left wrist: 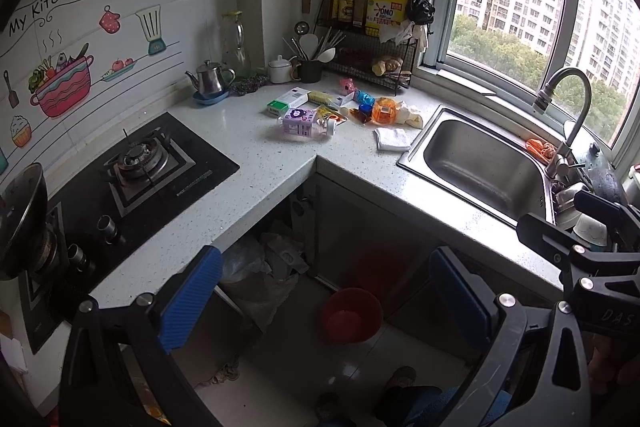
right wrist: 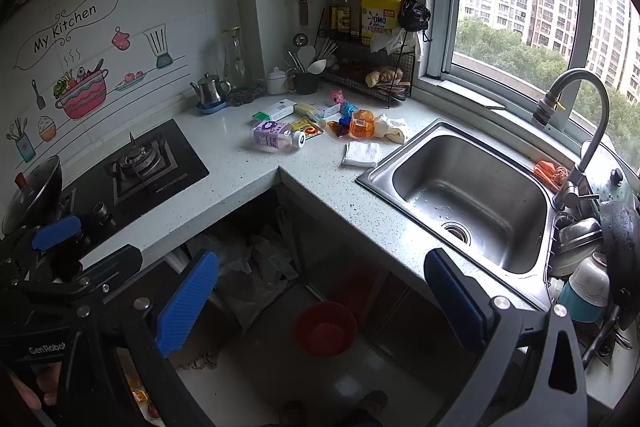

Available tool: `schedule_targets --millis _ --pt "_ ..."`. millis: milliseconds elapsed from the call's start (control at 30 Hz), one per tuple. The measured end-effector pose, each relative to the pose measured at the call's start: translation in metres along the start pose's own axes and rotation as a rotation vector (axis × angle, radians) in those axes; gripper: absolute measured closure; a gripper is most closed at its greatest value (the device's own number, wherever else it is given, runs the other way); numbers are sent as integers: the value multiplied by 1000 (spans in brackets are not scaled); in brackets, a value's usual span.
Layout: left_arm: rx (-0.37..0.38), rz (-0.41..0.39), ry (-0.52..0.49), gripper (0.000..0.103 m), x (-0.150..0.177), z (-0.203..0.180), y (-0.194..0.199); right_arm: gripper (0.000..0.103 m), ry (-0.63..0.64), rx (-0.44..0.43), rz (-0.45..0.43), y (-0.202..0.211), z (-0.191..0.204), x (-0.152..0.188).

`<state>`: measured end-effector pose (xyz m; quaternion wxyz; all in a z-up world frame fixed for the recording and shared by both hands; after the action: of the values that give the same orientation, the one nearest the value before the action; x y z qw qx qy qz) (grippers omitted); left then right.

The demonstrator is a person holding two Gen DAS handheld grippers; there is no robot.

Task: Collect trash
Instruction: 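Move both tools toward the cluttered counter beside the sink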

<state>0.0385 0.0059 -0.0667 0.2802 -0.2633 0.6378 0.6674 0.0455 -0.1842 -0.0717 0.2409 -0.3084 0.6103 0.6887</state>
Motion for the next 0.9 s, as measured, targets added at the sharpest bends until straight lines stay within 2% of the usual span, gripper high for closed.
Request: schedule_targets --millis 900 --pt "-26 -3 -7 0 2 6 0 0 23 3 13 -2 6 3"
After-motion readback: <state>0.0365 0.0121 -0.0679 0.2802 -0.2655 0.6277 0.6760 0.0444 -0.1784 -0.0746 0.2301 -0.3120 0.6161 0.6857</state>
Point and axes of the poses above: each gripper's, at about its wrist camera, not at the fingertips, and y roughly against the way its jaws point, z to its left, x to its underside, the point moved 9 cm from there along -y, roughly the way its jaws point, and after that the axes turned 7 degrees about -y, right-handed, at the moved point
